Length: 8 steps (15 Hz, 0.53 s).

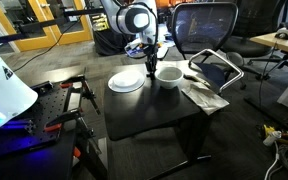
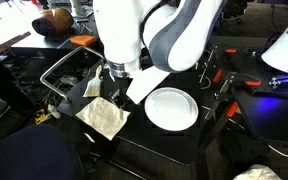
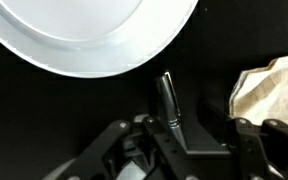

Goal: Move the white bowl backwards, put the pen inside the white bowl

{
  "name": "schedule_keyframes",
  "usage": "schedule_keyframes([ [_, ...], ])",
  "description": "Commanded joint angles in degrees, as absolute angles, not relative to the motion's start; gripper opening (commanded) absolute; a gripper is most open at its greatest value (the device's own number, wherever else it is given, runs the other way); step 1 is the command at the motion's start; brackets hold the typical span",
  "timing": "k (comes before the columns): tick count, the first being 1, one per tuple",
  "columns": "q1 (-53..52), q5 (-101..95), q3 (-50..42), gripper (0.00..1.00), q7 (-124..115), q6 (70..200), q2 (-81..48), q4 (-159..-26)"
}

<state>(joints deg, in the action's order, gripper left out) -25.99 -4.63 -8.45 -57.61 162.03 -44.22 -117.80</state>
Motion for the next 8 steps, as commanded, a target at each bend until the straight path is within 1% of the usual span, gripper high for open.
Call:
schedule_keyframes([
  [1, -26.6, -3.3, -9.1, 0.17, -57.8, 163.3, -45.1, -117.3],
  [3, -26.5, -3.3, -9.1, 0.03, -57.8, 163.3, -45.0, -117.3],
  [4, -26.5, -3.3, -9.1, 0.0, -57.7, 163.3, -44.9, -117.4],
  [6, -26.9, -3.5, -9.2, 0.03, -57.8, 163.5, -44.0, -118.0],
  [8, -27.9, -4.2, -10.1, 0.04, -58.0, 163.9, -42.5, -119.1],
])
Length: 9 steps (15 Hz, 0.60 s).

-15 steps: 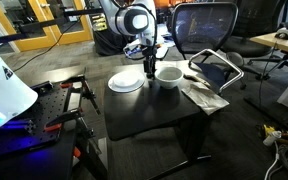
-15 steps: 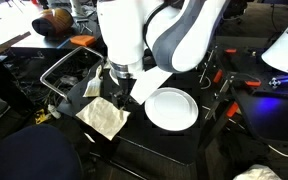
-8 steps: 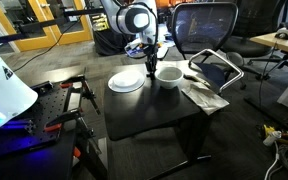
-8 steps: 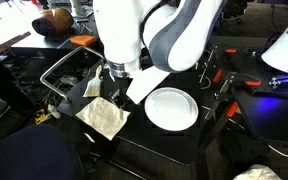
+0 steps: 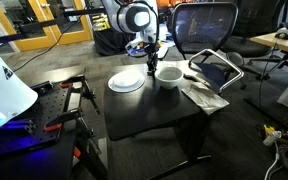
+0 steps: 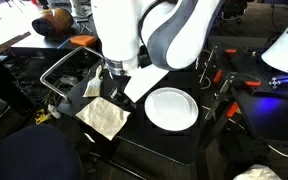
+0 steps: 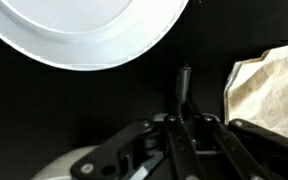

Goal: Move the white bowl backwards, put the pen inside the white bowl

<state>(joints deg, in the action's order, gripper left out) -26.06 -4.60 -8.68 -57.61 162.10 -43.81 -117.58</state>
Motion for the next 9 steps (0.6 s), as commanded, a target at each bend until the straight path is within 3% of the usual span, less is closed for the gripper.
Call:
schedule_keyframes([
  [1, -28.7, -4.6, -10.8, 0.04, -58.3, 164.4, -41.9, -119.6],
  [9, -37.2, -5.8, -19.4, 0.04, -59.1, 167.9, -37.7, -122.1],
])
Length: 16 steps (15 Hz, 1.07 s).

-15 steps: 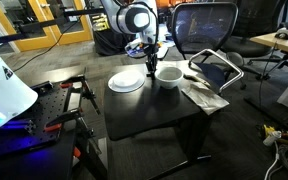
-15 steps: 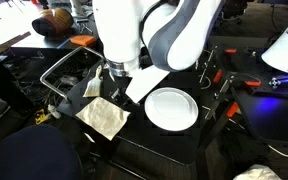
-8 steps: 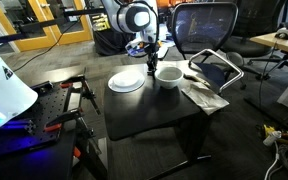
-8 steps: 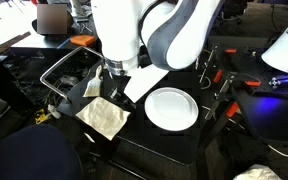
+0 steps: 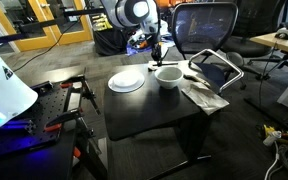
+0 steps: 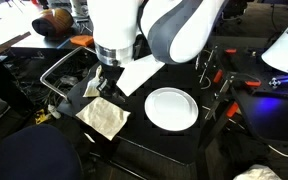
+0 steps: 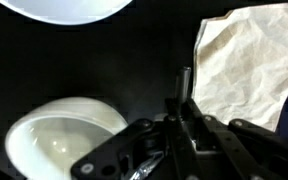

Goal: Move the white bowl backwards, put the pen inside the white bowl

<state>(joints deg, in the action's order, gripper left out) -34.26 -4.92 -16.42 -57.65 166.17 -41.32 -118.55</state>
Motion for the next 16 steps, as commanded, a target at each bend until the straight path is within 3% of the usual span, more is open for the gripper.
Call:
schedule_keyframes([
  [1, -37.9, -5.8, -20.2, 0.04, -59.3, 168.1, -37.1, -122.5],
  [16, -42.6, -5.8, -31.1, 0.04, -72.3, 165.0, -37.5, -123.1],
])
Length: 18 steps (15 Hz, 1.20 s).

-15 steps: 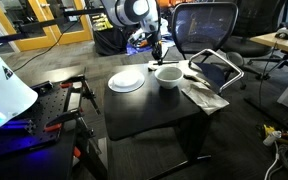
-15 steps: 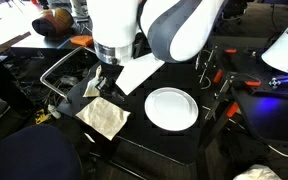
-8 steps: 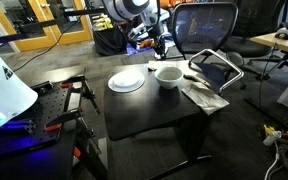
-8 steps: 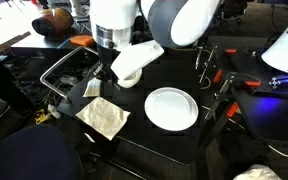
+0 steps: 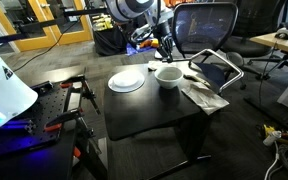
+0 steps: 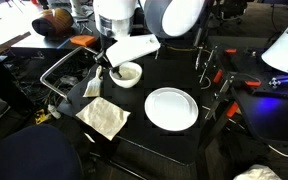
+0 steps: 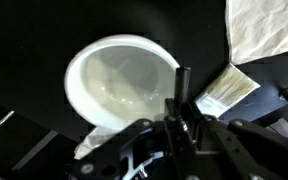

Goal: Move the white bowl backwards, put the pen inside the white bowl

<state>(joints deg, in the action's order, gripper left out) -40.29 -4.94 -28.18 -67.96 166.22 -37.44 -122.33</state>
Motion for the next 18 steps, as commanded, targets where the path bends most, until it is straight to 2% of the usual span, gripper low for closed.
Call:
schedule_keyframes([
  [1, -42.8, -5.8, -31.7, 0.04, -73.4, 164.8, -37.8, -123.1],
  [10, -42.7, -5.9, -32.9, 0.04, -79.9, 162.4, -40.9, -122.4],
  [12, -42.4, -5.9, -32.4, 0.4, -80.5, 161.7, -41.0, -122.3],
  [18, -42.7, -6.6, -33.0, 0.84, -82.0, 161.3, -40.1, -123.1],
])
